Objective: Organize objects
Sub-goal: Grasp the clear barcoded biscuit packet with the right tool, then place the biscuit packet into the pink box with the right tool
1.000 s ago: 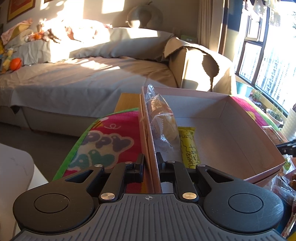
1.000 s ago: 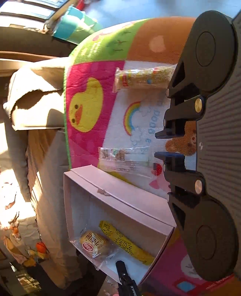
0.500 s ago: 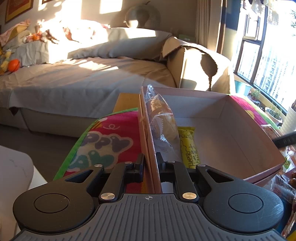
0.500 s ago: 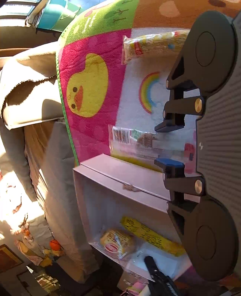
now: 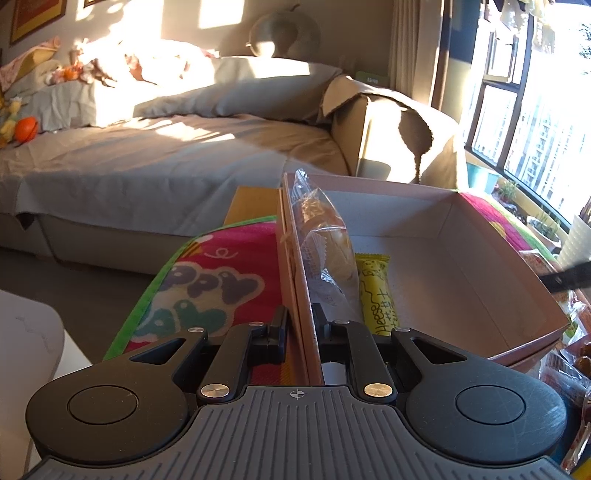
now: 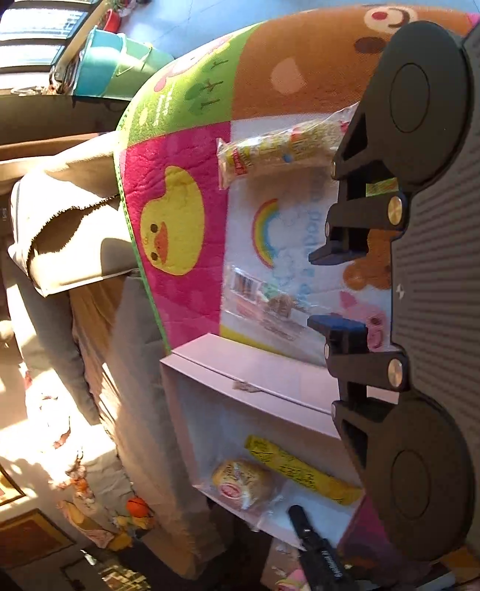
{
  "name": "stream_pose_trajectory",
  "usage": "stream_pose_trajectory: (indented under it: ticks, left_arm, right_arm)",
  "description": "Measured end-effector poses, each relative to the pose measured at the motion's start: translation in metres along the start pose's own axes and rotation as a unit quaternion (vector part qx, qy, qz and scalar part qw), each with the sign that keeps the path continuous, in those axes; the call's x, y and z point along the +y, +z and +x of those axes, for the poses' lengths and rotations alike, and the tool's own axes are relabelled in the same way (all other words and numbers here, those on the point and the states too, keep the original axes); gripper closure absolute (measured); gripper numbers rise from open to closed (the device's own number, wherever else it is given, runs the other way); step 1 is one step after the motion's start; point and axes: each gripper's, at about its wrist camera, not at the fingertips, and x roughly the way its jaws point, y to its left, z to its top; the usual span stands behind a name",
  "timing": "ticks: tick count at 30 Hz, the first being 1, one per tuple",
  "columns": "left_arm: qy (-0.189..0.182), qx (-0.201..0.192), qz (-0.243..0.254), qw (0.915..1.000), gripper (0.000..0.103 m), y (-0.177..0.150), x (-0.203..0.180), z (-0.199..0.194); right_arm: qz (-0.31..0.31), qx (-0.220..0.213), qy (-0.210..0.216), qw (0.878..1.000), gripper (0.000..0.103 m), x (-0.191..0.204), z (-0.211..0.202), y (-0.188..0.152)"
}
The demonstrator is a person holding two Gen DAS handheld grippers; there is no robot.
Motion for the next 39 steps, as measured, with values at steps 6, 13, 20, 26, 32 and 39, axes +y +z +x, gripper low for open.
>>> stream_pose_trajectory:
  ticks: [6, 13, 20, 26, 32, 39]
  left_arm:
    - [0.001, 0.002, 0.004, 1.0000, 0.088, 0.000, 0.000, 0.000]
    - [-0.002, 0.001, 0.004, 1.0000, 0.088, 0.000, 0.001, 0.000]
    - [0.000, 0.000, 0.005, 1.0000, 0.088, 0.000, 0.000, 0.001]
    - [0.002, 0.002, 0.008, 1.0000, 0.088, 0.001, -0.003, 0.001]
    - [0.002, 0.001, 0.008, 1.0000, 0.088, 0.001, -0.003, 0.001]
    - [0.000, -0.002, 0.001, 1.0000, 0.088, 0.000, -0.002, 0.002]
  right_arm:
    - [-0.012, 0.002, -0.019, 1.000, 0.055, 0.016, 0.048, 0.021]
    - [-0.079, 0.026, -0.064, 0.995, 0.060, 0.022, 0.031, 0.007]
    - [-0.095, 0.039, -0.050, 0.993, 0.049, 0.007, 0.001, -0.026]
    - [-0.147, 0.028, -0.087, 0.985, 0.062, 0.036, 0.005, -0.036]
    - [-0.164, 0.002, -0.100, 0.981, 0.070, 0.054, -0.050, -0.041]
    - [-0.157, -0.034, -0.067, 0.985, 0.070, 0.078, -0.140, -0.069]
